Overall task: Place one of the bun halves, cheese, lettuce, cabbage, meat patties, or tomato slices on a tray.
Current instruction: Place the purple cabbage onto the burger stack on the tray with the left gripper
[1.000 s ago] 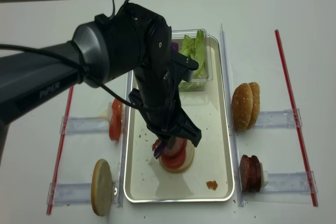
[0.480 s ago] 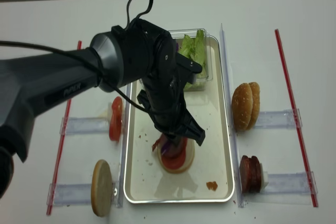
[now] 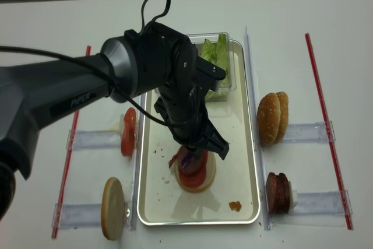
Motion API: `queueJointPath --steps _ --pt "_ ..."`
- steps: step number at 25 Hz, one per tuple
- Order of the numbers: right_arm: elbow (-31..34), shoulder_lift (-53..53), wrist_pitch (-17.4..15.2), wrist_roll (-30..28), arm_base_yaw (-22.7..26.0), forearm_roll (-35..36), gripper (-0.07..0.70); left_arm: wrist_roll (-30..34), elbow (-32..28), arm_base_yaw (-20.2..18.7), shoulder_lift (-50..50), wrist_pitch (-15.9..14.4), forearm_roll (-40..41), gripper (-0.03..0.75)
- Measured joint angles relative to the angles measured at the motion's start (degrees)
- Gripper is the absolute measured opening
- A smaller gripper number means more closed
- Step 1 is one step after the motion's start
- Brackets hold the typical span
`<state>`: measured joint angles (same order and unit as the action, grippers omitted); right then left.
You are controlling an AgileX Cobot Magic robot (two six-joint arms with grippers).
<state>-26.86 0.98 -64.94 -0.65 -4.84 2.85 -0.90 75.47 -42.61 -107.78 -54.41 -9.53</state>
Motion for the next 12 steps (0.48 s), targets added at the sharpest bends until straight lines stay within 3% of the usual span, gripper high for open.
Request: queueJointPath --steps 12 --pt "0.0 0.0 0.0 0.04 0.0 0.0 0.014 0.0 0.0 0.0 -1.04 -0.56 -0.09 0.038"
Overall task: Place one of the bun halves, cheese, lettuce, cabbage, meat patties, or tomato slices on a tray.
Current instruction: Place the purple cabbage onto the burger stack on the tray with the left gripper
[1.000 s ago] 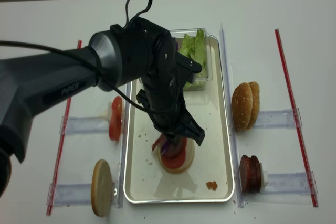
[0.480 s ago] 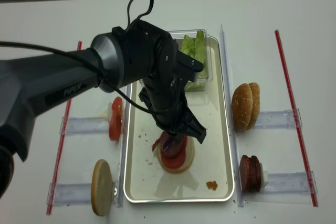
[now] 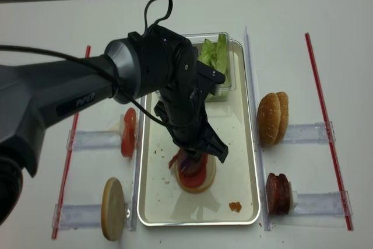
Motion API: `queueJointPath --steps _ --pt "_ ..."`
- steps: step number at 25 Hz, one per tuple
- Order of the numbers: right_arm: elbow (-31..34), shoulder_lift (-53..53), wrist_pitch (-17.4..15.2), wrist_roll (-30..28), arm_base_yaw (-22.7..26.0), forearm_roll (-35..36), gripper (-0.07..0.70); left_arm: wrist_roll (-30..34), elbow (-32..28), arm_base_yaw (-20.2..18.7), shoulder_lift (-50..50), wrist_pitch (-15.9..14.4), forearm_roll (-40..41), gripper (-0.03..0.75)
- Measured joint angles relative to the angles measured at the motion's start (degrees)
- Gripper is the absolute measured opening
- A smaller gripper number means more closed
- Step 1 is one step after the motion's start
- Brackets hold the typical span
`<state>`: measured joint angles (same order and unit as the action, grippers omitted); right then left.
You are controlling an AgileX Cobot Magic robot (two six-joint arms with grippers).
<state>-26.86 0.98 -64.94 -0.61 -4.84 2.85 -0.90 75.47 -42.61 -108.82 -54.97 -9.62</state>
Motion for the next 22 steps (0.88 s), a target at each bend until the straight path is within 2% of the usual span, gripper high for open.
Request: queueJointPath --steps 8,22 --pt "0.0 0.0 0.0 0.0 0.0 0.0 0.014 0.0 0.0 0.0 0.0 -0.37 0.0 0.059" --pt "0.0 0.0 0.0 0.09 0.0 0.0 0.013 -0.11 0.0 0.0 0.0 -0.5 0.33 0.383"
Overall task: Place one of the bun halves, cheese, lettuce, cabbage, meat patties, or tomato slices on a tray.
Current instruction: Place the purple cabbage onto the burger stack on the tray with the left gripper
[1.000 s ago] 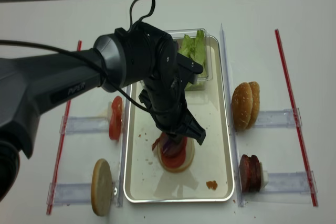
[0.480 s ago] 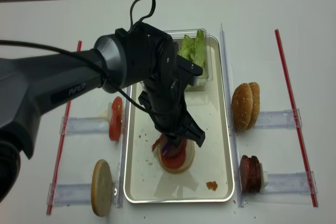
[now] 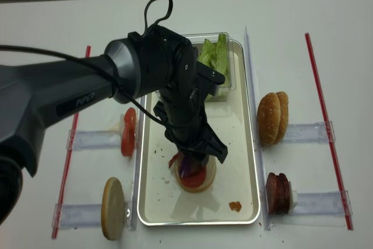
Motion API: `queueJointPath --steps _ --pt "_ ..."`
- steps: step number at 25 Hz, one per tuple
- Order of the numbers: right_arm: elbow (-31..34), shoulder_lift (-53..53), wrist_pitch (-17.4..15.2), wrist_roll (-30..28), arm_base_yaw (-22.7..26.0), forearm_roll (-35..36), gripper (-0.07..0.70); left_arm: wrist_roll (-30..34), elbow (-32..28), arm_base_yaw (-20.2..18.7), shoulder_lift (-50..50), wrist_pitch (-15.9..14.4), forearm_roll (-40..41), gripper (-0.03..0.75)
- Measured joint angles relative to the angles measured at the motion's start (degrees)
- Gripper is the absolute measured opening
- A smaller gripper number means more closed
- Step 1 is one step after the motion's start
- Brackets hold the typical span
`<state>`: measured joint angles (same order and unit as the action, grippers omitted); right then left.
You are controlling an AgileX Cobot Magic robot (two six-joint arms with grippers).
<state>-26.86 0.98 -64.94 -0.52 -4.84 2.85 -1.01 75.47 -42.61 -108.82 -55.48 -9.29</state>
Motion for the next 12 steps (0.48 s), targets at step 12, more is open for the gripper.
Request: queueJointPath --steps 12 --pt "0.0 0.0 0.0 0.0 0.0 0.0 0.013 -1.44 0.0 0.0 0.0 0.09 0.55 0.463"
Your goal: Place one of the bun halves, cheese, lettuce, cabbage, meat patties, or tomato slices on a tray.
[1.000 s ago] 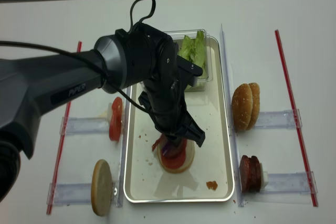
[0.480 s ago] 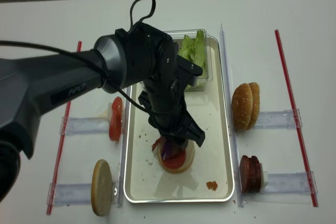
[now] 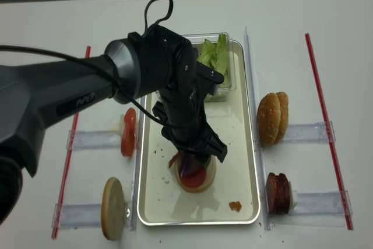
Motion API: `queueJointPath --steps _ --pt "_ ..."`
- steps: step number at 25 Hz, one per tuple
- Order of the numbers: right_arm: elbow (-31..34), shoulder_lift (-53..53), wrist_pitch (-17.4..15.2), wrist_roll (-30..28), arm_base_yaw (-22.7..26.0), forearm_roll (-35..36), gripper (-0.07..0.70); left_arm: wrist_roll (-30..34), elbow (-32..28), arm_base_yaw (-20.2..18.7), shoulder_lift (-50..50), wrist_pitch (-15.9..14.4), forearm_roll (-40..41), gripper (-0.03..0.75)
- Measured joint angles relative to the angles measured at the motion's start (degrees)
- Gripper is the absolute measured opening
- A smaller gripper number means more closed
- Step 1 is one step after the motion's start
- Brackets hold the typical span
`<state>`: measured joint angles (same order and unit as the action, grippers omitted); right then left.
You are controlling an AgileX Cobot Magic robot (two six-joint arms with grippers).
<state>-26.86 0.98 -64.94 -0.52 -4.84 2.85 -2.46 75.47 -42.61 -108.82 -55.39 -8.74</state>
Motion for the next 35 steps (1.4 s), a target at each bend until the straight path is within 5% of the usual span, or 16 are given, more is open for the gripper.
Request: queueJointPath --steps 17,35 --pt "0.0 0.0 -0.11 0.2 0.0 0.0 0.013 -4.77 10.33 0.0 0.0 -13.74 4.48 0.47" --pt "0.0 0.0 -0.11 0.2 0.0 0.0 0.013 -5.11 15.14 0.64 0.0 -14.38 4.48 0.47"
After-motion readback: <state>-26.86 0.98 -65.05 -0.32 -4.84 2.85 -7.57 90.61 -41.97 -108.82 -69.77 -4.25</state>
